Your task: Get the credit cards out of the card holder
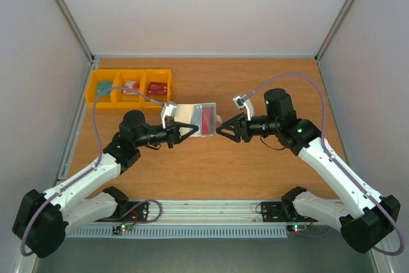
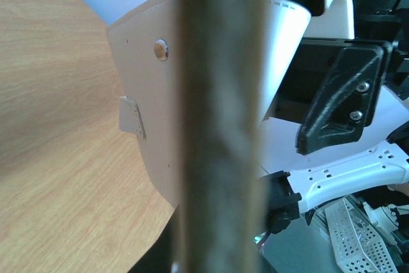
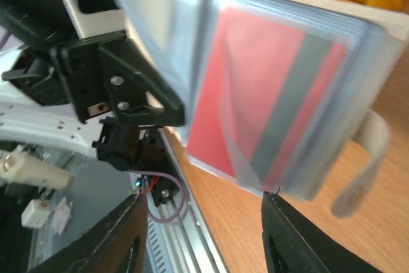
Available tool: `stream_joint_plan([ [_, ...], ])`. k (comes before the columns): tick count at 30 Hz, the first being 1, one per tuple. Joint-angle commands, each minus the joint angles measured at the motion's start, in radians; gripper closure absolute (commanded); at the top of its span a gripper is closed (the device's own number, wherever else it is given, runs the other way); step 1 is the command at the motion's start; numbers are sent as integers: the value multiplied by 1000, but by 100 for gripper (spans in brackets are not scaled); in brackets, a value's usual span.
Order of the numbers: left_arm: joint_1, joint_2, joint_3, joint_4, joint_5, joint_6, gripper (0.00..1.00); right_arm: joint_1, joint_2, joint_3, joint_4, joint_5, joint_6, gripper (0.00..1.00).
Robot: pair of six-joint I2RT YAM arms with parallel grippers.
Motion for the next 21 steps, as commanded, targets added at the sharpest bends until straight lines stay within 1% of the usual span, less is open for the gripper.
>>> stream_joint_plan([
  [1, -3, -39, 6, 141, 31, 4, 100, -14, -24, 28, -48, 140, -24, 44],
  [3, -4, -48, 12, 155, 52, 15, 100, -38, -18, 25, -28, 116, -32, 33],
  [4, -4, -52, 12, 157, 60, 23, 100, -55, -10, 17, -11, 96, -28, 22],
  [5, -4, -55, 14, 158, 63, 28, 100, -76, 4, 11, 12, 84, -14, 5],
  [6, -3, -58, 16, 159, 64, 29, 100, -95, 13, 5, 36, 63, -1, 2],
  [9, -4, -64, 23, 166, 83, 37, 100, -122, 42, 3, 128, -6, 21, 2],
  [13, -20, -47, 38, 188, 112, 37, 100, -100, 83, -21, 329, -196, 84, 1],
  [16, -23, -36, 54, 190, 121, 43, 100, -30, 95, -3, 303, -189, 22, 2],
  [18, -26, -30, 60, 207, 123, 43, 100, 1, 117, 14, 306, -203, 20, 2],
  [20, -30, -25, 67, 210, 125, 49, 100, 2, 139, 27, 291, -227, 16, 8],
  [21, -30, -23, 69, 206, 127, 52, 100, 3, 142, 28, 288, -243, 11, 14],
])
